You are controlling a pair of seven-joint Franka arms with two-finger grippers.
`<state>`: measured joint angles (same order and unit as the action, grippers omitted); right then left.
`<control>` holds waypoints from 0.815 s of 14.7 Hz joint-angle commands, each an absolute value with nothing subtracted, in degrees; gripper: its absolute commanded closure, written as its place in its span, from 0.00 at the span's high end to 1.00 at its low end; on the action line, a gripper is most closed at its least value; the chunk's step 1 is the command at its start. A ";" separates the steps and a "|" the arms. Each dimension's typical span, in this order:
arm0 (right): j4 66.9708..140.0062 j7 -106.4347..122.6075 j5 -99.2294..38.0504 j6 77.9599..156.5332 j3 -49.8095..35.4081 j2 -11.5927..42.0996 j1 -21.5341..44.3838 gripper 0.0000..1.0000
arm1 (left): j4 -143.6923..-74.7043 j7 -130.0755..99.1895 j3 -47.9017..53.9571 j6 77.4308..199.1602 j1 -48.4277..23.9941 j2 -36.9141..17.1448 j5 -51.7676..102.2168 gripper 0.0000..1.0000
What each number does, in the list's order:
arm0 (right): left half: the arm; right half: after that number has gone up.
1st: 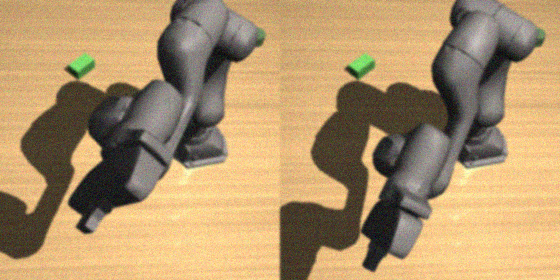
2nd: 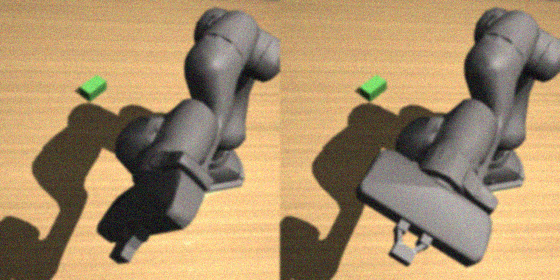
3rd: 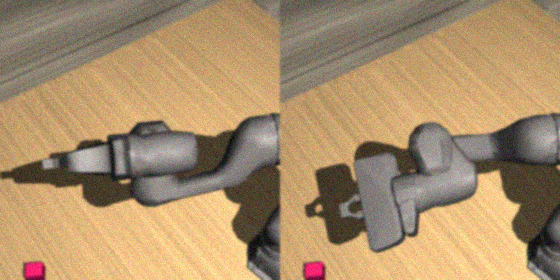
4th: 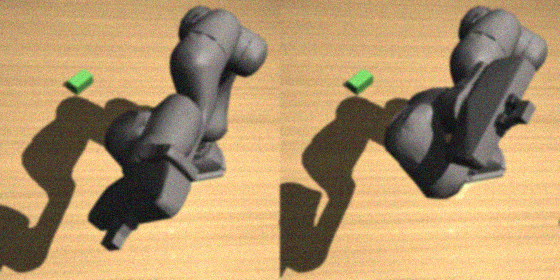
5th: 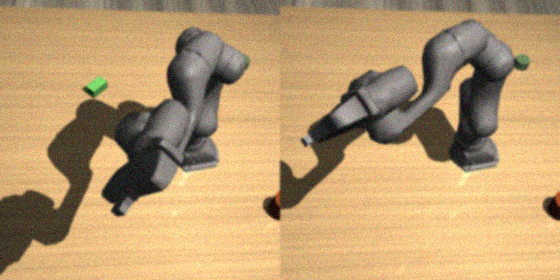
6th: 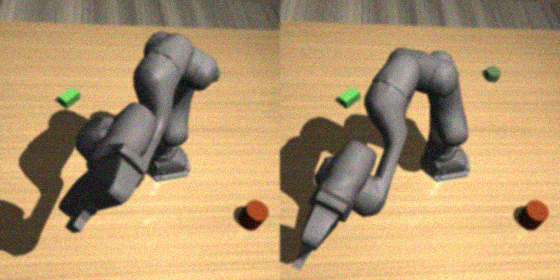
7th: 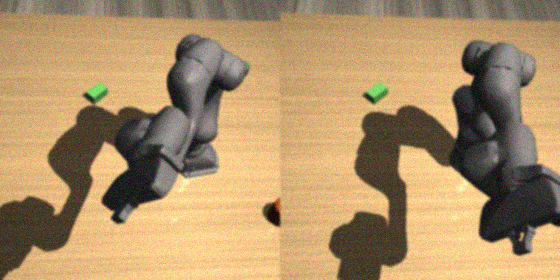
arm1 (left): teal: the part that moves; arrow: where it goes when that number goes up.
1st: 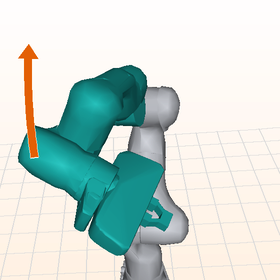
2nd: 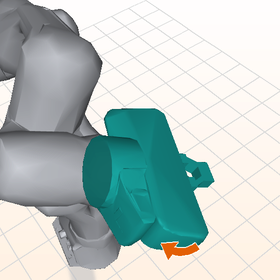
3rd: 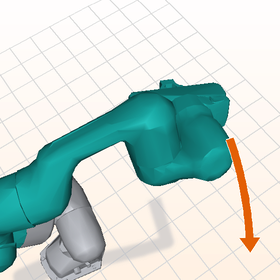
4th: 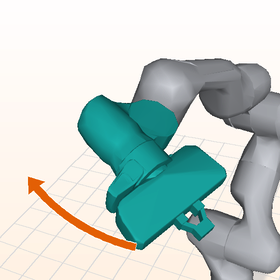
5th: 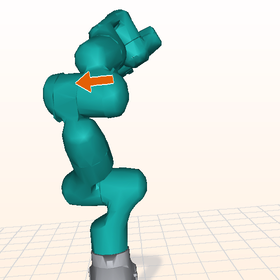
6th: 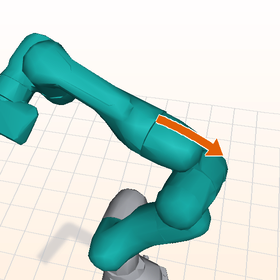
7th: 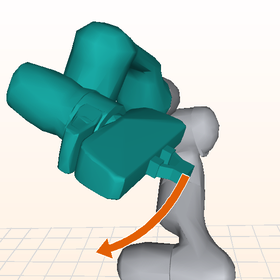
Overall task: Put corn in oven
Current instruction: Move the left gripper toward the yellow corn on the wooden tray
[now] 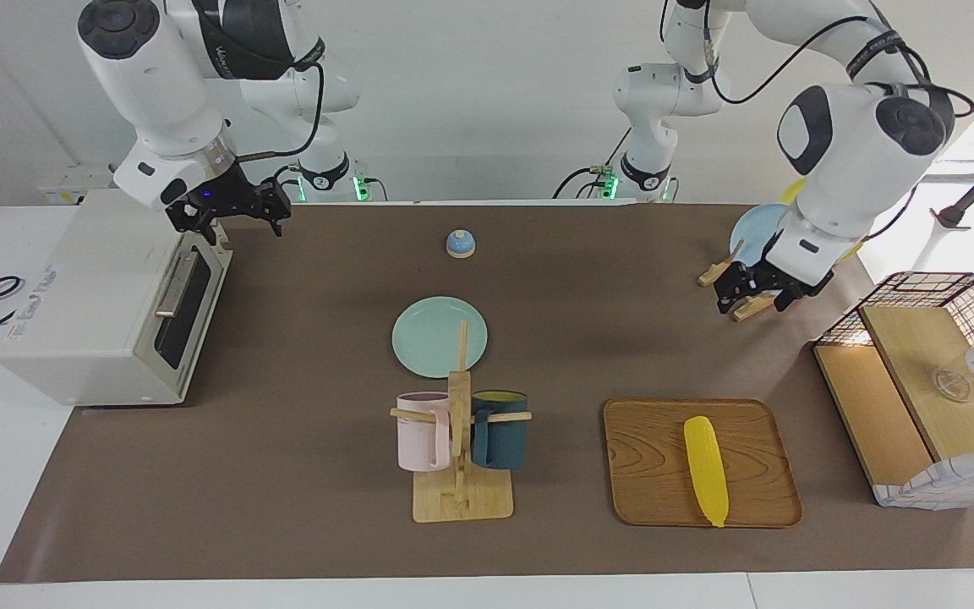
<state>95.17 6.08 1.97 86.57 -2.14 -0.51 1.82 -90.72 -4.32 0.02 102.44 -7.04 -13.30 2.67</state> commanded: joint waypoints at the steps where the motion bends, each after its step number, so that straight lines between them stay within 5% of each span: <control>1: 95.45 5.63 0.53 85.70 -2.37 -1.23 1.14 1.00 | -83.33 -3.96 -0.53 103.88 -8.43 -21.60 3.43 1.00; 5: 96.41 5.63 0.61 86.74 -2.29 -1.40 1.05 1.00 | -74.38 -3.78 -0.53 104.42 -9.75 -31.61 3.16 1.00; 6: 97.98 5.71 0.62 89.88 -2.29 -2.02 1.05 0.83 | -71.14 -3.69 -0.44 104.76 -9.76 -34.95 3.25 1.00; 8: 99.92 5.89 1.14 92.10 -1.94 -2.46 -0.17 0.05 | -66.82 -1.08 0.17 105.64 -9.67 -39.88 3.08 1.00; 12: 108.96 7.65 1.93 100.25 -1.67 -5.80 -5.26 0.00 | -65.65 2.20 0.18 109.50 -9.14 -42.62 3.16 1.00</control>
<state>102.25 6.66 1.98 95.35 -1.59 -2.06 -3.25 -68.38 0.34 0.28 108.27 -9.34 -40.51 2.73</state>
